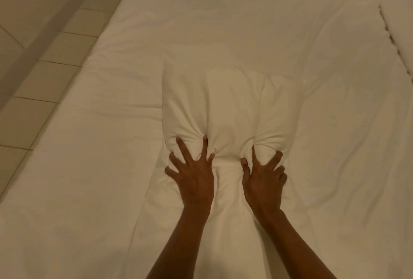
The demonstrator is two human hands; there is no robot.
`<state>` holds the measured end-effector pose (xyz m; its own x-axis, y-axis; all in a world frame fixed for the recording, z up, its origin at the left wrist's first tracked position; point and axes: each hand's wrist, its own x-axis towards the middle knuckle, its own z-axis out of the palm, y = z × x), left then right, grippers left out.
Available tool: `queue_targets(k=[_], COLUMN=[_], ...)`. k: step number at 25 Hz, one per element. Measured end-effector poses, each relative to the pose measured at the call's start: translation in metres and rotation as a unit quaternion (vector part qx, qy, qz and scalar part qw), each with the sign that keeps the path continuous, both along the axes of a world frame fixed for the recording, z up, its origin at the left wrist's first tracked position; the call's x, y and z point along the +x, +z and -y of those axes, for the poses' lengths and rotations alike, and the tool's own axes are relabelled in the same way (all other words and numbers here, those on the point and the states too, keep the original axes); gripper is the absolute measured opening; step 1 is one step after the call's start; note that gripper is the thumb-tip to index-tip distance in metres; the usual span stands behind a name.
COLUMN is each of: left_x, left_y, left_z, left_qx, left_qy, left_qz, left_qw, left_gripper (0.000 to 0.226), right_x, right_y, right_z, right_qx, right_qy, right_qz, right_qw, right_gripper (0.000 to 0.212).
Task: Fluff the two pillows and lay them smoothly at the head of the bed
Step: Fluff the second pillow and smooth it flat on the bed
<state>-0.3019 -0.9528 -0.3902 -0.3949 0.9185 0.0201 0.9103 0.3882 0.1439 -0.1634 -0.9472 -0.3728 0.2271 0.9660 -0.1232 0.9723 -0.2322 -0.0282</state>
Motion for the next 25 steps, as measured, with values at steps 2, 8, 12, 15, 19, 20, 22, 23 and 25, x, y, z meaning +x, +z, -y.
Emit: queue_targets(k=[2, 8, 12, 15, 19, 20, 22, 23, 25], left_x=[0.003, -0.001, -0.009, -0.016, -0.019, -0.017, -0.015, -0.014, -0.008], left_y=[0.012, 0.084, 0.145, 0.192, 0.261, 0.283, 0.327, 0.351, 0.395], left_z=[0.0, 0.009, 0.028, 0.049, 0.065, 0.064, 0.06, 0.057, 0.056], left_qx=[-0.014, -0.091, -0.163, -0.158, -0.144, -0.133, -0.115, -0.108, -0.088], left_qy=[0.004, -0.024, -0.019, -0.03, -0.043, -0.039, -0.043, -0.05, -0.062], left_qz=[0.017, 0.126, 0.216, 0.269, 0.27, 0.281, 0.284, 0.278, 0.266], left_qw=[1.0, 0.988, 0.962, 0.95, 0.951, 0.95, 0.951, 0.953, 0.958], left_gripper=[0.05, 0.05, 0.052, 0.049, 0.049, 0.048, 0.048, 0.047, 0.048], right_x=[0.001, 0.004, -0.002, -0.007, -0.007, -0.006, -0.006, -0.005, -0.002], right_y=[0.01, 0.082, 0.14, 0.184, 0.251, 0.269, 0.309, 0.332, 0.373], right_z=[0.0, 0.013, 0.038, 0.056, 0.07, 0.071, 0.072, 0.071, 0.073], right_qx=[-0.008, -0.046, -0.061, -0.068, -0.06, -0.052, -0.028, -0.014, 0.013], right_qy=[0.001, -0.017, -0.014, -0.013, 0.006, 0.009, 0.018, 0.021, 0.015], right_qz=[-0.021, -0.173, -0.243, -0.262, -0.258, -0.252, -0.237, -0.228, -0.215], right_qw=[1.0, 0.984, 0.968, 0.963, 0.964, 0.966, 0.971, 0.973, 0.976], right_gripper=[0.055, 0.05, 0.049, 0.05, 0.053, 0.053, 0.053, 0.053, 0.053])
